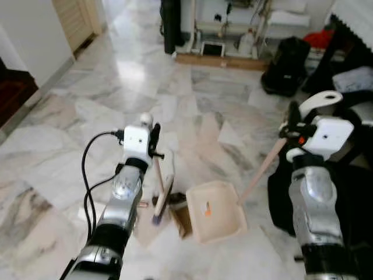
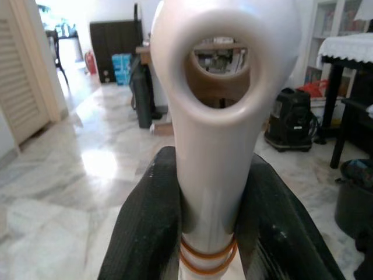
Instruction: Sweep floor
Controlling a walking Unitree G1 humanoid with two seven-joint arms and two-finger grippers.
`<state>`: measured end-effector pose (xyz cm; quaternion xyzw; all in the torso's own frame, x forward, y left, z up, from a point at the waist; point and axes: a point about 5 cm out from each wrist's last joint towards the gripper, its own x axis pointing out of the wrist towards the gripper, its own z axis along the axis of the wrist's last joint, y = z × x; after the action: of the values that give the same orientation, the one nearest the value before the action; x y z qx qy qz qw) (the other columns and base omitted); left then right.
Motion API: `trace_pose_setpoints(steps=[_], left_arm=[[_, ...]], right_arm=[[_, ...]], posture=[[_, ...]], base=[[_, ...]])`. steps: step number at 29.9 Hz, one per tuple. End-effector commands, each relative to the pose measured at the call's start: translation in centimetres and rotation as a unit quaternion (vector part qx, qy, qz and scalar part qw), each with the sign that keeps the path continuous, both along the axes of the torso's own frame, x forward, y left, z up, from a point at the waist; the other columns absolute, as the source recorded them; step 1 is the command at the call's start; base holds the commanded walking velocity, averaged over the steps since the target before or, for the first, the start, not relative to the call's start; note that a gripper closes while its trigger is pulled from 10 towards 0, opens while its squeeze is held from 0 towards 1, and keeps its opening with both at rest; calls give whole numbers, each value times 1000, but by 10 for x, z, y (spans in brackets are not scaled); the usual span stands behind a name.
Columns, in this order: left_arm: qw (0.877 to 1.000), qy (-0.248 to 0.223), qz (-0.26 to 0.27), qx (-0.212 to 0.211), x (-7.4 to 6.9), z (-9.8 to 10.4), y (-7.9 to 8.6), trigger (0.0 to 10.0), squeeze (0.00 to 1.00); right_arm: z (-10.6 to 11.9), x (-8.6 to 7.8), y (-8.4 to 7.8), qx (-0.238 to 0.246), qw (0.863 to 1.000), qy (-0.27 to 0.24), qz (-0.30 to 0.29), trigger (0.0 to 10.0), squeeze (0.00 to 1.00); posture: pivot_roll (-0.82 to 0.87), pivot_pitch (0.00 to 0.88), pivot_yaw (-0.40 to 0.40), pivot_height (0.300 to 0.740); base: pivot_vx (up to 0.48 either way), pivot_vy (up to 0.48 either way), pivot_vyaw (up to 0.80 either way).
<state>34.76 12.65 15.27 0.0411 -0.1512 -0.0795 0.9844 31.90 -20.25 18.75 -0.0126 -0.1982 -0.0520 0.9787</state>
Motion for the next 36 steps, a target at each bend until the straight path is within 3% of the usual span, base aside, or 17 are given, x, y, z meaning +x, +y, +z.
trace_pose_setpoints(steps=[1, 15, 36], left_arm=[[1000, -20, 3, -2, 0, 7, 2, 10000, 0], [1000, -18, 2, -6, 0, 6, 1, 10000, 0], [1000, -18, 1, -5, -1, 6, 1, 10000, 0]], right_arm=[[8, -2, -1, 4, 1000, -19, 1, 10000, 0], [8, -2, 1, 2, 1000, -14, 7, 10000, 0], [7, -2, 3, -1, 1000, -12, 12, 10000, 0]], posture=[[55, 112, -34, 740], [51, 122, -36, 740], [50, 126, -35, 740]], base=[[0, 0, 0], [0, 0, 0], [302, 0, 0]])
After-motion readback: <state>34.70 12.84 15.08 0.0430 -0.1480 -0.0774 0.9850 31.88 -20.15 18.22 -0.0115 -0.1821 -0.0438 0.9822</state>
